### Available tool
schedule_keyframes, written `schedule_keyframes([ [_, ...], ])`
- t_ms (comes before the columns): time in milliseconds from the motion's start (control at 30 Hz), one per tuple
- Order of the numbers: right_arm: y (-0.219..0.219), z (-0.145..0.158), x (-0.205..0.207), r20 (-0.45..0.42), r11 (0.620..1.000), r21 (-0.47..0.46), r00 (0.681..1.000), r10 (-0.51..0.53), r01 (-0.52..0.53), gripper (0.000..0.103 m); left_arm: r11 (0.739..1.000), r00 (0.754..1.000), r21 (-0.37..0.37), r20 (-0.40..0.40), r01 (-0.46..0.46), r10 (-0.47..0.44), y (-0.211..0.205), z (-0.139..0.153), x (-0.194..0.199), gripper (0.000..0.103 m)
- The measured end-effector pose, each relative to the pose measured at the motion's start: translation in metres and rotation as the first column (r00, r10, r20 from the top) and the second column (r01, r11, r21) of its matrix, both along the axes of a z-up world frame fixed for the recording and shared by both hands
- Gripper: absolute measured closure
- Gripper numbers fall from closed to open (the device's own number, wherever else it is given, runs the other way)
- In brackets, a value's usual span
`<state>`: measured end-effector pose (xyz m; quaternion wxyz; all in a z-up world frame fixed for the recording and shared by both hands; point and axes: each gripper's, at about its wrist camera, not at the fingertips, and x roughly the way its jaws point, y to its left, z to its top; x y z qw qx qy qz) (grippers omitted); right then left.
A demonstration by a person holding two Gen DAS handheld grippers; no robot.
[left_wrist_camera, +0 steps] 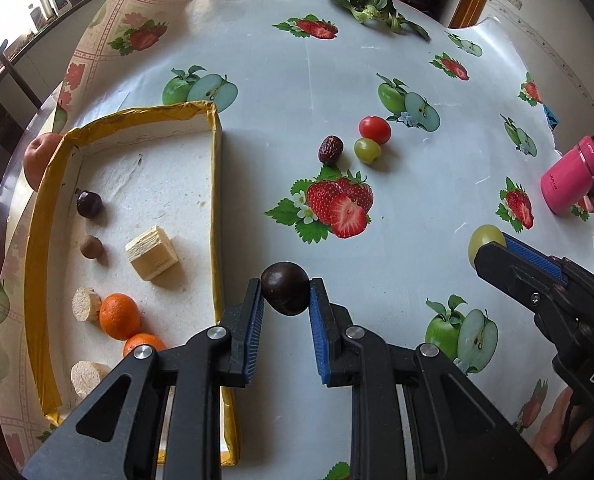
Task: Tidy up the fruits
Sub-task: 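Carry the cherry over the tray with the left tool while the right tool carries the grape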
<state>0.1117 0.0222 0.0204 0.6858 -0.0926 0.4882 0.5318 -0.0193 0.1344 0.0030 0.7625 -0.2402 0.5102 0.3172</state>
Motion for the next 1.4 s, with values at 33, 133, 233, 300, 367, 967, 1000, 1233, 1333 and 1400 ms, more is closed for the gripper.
schedule_keyframes([
  [33, 0.001, 0.001, -0.003, 0.001, 1.000, -0.001, 1.000, 0.006, -0.006, 0.078, 1.000, 1.000, 0.000, 0.000, -0.005, 0.005, 0.001, 0.000, -0.004, 0.083],
  [133, 0.006, 0.002, -0.012, 0.006, 1.000, 0.000, 1.000, 0.028, -0.028, 0.078, 1.000, 1.000, 0.000, 0.004, -0.017, 0.017, 0.002, 0.002, -0.012, 0.083],
  [233, 0.011, 0.004, -0.021, 0.010, 0.999, -0.001, 0.999, 0.050, -0.050, 0.078, 1.000, 1.000, 0.003, 0.007, -0.028, 0.028, 0.004, 0.003, -0.018, 0.083],
  [300, 0.014, 0.004, -0.026, 0.010, 0.998, -0.001, 0.998, 0.062, -0.062, 0.078, 0.999, 0.999, 0.005, 0.006, -0.034, 0.034, 0.006, 0.004, -0.023, 0.083],
  [367, 0.017, 0.005, -0.031, 0.013, 0.997, -0.001, 0.997, 0.075, -0.075, 0.078, 0.999, 0.999, 0.003, 0.008, -0.043, 0.043, 0.009, 0.004, -0.029, 0.083],
  [967, 0.038, 0.007, -0.052, 0.021, 0.992, -0.007, 0.991, 0.129, -0.129, 0.078, 0.995, 0.995, 0.004, 0.017, -0.099, 0.099, 0.027, 0.007, -0.052, 0.083],
  [1000, 0.040, 0.008, -0.053, 0.022, 0.991, -0.006, 0.991, 0.131, -0.131, 0.078, 0.995, 0.995, 0.004, 0.017, -0.101, 0.101, 0.027, 0.007, -0.053, 0.083],
  [1233, 0.048, 0.007, -0.058, 0.020, 0.989, -0.007, 0.989, 0.149, -0.149, 0.078, 0.993, 0.993, 0.001, 0.016, -0.121, 0.121, 0.034, 0.006, -0.059, 0.083],
  [1333, 0.051, 0.006, -0.060, 0.016, 0.988, -0.009, 0.988, 0.156, -0.156, 0.078, 0.992, 0.992, 0.001, 0.013, -0.128, 0.128, 0.036, 0.005, -0.060, 0.083],
  [1400, 0.054, 0.005, -0.062, 0.017, 0.987, -0.011, 0.987, 0.160, -0.160, 0.078, 0.991, 0.991, 0.000, 0.011, -0.132, 0.132, 0.039, 0.004, -0.061, 0.083],
])
